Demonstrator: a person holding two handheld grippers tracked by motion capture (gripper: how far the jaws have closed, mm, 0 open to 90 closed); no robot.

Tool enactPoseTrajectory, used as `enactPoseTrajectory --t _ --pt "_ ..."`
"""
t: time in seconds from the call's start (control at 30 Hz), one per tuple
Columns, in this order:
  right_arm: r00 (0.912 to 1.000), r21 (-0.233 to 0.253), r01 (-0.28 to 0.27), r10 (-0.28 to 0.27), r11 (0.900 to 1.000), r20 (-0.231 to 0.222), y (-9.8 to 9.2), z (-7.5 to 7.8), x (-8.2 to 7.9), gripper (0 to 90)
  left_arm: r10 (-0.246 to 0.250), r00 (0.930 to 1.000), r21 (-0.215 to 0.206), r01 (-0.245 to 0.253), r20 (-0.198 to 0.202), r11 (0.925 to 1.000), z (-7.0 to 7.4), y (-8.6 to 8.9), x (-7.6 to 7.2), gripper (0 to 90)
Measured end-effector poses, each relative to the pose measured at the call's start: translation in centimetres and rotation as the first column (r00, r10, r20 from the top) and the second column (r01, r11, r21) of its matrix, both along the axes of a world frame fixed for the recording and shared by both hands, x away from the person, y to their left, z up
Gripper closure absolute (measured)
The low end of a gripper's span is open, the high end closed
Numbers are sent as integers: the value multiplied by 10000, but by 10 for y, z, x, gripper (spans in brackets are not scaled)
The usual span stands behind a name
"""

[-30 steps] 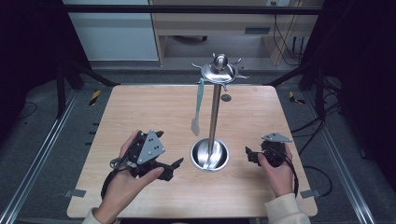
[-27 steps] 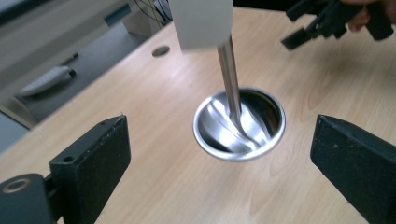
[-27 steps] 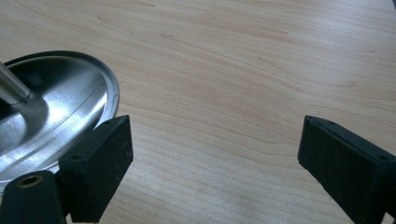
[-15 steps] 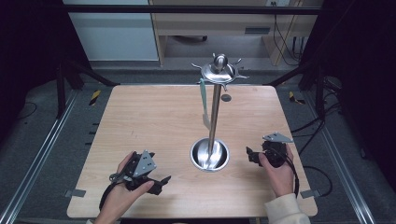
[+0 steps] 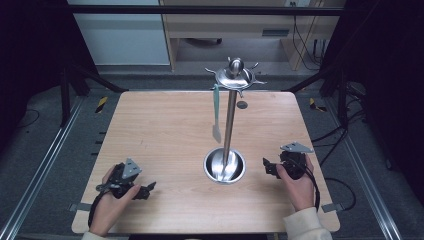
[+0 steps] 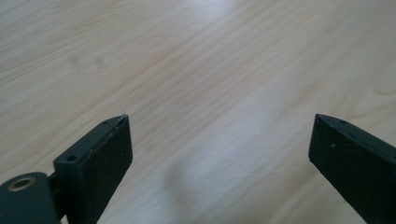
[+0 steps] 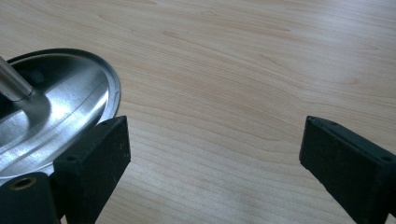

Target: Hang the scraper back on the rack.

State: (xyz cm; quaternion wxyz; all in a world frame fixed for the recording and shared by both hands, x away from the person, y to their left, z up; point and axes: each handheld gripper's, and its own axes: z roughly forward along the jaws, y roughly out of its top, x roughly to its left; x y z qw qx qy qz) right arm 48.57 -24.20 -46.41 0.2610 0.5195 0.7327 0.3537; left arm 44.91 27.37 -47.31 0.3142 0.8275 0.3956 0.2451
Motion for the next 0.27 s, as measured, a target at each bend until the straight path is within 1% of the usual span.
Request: enactPoseTrajectory --t 0.03,0.07,0.1,0.13,0.2,0.27 --pt "10000 0 0 0 10000 0 0 0 0 91 0 10000 0 0 0 10000 0 0 0 73" --pt "10000 1 -19 19 10000 -7 0 0 0 91 413 9991 -292 -409 134 9987 1 8 2 73" --pt "10000 -62 -55 55 10000 9 0 -1 0 91 732 9972 -506 -723 155 9961 1 14 4 73" --pt "10000 -56 -67 67 10000 -17 0 -1 0 91 999 9949 -612 -990 107 9932 -1 19 6 73" --pt "10000 -54 -74 74 10000 -20 1 -1 0 91 1421 9899 -619 -1420 -20 9879 -4 26 9 72" --pt "10000 -20 -54 54 10000 -7 1 0 0 91 1662 9861 -681 -1658 13 9838 -4 29 11 72"
